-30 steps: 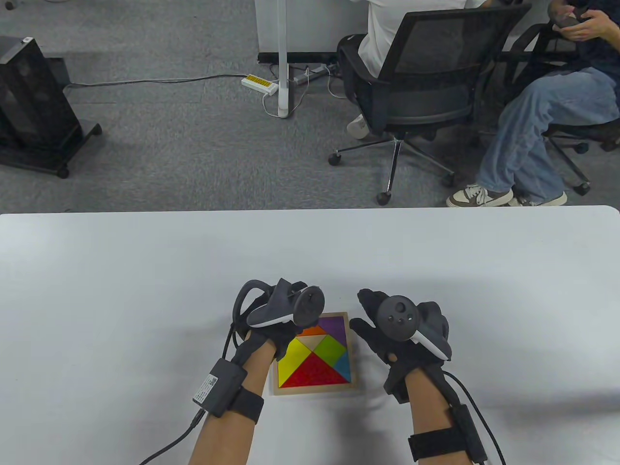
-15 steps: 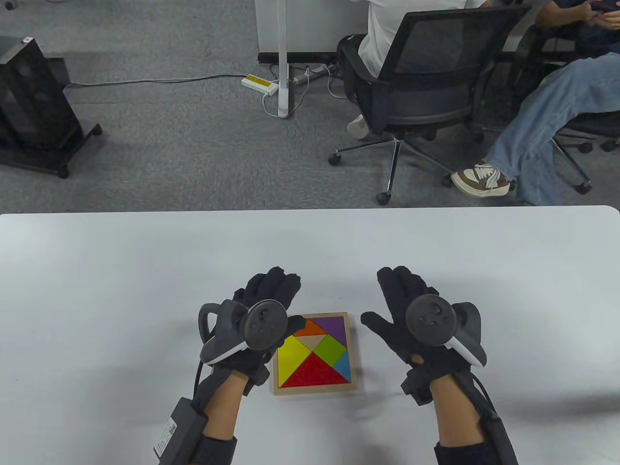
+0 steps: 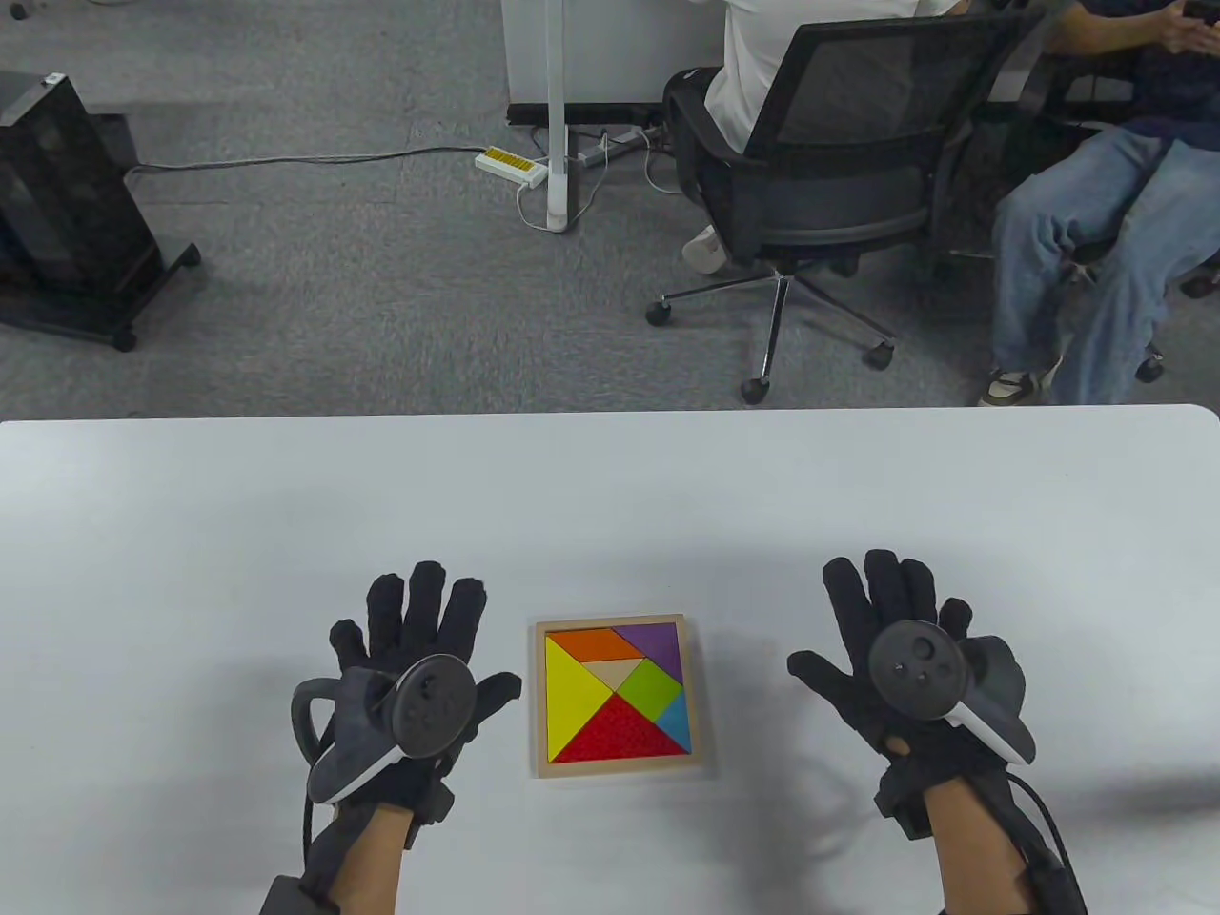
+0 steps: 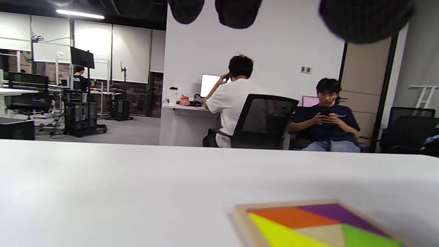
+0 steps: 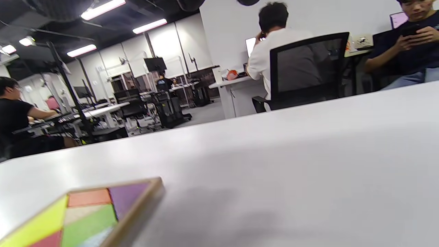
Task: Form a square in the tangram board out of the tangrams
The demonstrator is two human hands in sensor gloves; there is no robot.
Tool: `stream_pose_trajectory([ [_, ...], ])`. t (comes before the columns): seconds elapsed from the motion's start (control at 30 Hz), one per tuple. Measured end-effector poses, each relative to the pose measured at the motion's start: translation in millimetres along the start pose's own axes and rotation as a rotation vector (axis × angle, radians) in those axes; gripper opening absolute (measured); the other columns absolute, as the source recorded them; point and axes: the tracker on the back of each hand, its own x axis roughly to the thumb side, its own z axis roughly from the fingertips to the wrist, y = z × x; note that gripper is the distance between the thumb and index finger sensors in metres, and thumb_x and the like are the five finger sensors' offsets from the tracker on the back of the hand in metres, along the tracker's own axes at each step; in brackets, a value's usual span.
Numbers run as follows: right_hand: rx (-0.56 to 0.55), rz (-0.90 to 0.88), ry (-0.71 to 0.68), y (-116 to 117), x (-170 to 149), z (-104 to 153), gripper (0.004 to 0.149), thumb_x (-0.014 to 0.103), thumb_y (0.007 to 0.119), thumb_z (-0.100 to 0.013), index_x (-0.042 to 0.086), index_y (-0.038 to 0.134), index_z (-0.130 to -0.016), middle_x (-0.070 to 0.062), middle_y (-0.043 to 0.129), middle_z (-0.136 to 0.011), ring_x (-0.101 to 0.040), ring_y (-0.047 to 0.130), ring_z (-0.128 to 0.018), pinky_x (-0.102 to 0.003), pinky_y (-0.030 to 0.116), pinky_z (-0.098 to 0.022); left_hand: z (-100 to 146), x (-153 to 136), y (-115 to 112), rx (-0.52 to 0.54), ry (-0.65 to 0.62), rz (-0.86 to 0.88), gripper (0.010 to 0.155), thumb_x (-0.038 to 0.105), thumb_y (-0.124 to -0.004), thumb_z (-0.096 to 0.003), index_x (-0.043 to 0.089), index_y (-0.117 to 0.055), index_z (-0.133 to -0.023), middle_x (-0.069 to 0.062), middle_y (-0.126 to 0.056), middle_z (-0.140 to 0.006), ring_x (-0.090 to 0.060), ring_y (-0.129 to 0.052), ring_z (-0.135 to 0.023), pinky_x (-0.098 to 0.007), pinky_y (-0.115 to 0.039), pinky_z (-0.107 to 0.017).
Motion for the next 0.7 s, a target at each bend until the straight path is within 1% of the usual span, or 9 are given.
stream_pose_trajectory([
  [0.13, 0.076, 0.052, 0.067, 15, -16, -4, 0.094, 0.069, 0.061, -0.045, 0.023, 0.025, -0.119, -0.019, 0.012, -0.123, -0.056, 0.009, -0.11, -0.081, 0.016, -0.069, 4, -15, -20, -0.005, 0.041, -0.013, 0.092, 0.064, -0.071, -0.0457, 0.015, -0.047, -0.119, -0.028, -0.035, -0.123, -0.067, -0.037, -0.106, -0.086, -0.041, -0.059],
  [0.23, 0.11, 0.083, 0.098, 24, -23, -5, 0.094, 0.069, 0.062, -0.045, 0.024, 0.025, -0.118, -0.018, 0.011, -0.123, -0.056, 0.008, -0.109, -0.081, 0.016, -0.068, 3, -22, -33, -0.021, 0.058, -0.035, 0.092, 0.065, -0.071, -0.0454, 0.015, -0.046, -0.119, -0.028, -0.035, -0.123, -0.067, -0.037, -0.105, -0.086, -0.041, -0.059],
  [0.37, 0.16, 0.105, 0.14, 36, -32, -7, 0.093, 0.069, 0.062, -0.045, 0.025, 0.025, -0.118, -0.016, 0.009, -0.122, -0.056, 0.007, -0.109, -0.082, 0.016, -0.068, 2, -34, -51, -0.077, 0.096, -0.077, 0.093, 0.066, -0.07, -0.0452, 0.015, -0.046, -0.119, -0.028, -0.035, -0.123, -0.068, -0.038, -0.105, -0.086, -0.042, -0.059],
  [0.47, 0.19, 0.111, 0.166, 44, -38, -8, 0.093, 0.069, 0.062, -0.045, 0.025, 0.025, -0.118, -0.015, 0.009, -0.122, -0.055, 0.006, -0.109, -0.082, 0.017, -0.068, 3, -41, -58, -0.11, 0.122, -0.088, 0.093, 0.066, -0.069, -0.0455, 0.015, -0.045, -0.119, -0.028, -0.034, -0.123, -0.068, -0.039, -0.105, -0.086, -0.042, -0.059],
  [0.53, 0.231, 0.139, 0.188, 51, -41, -9, 0.093, 0.069, 0.062, -0.045, 0.025, 0.025, -0.118, -0.014, 0.009, -0.122, -0.055, 0.005, -0.108, -0.083, 0.017, -0.067, 3, -45, -63, -0.145, 0.136, -0.096, 0.093, 0.067, -0.069, -0.0454, 0.015, -0.043, -0.119, -0.028, -0.034, -0.123, -0.069, -0.038, -0.105, -0.086, -0.042, -0.059],
  [0.7, 0.26, 0.124, 0.214, 56, -45, -9, 0.093, 0.069, 0.062, -0.045, 0.025, 0.024, -0.118, -0.014, 0.007, -0.122, -0.055, 0.004, -0.108, -0.083, 0.017, -0.067, 3, -52, -69, -0.219, 0.176, -0.106, 0.095, 0.067, -0.067, -0.0459, 0.015, -0.038, -0.12, -0.029, -0.029, -0.123, -0.07, -0.036, -0.104, -0.087, -0.041, -0.059],
])
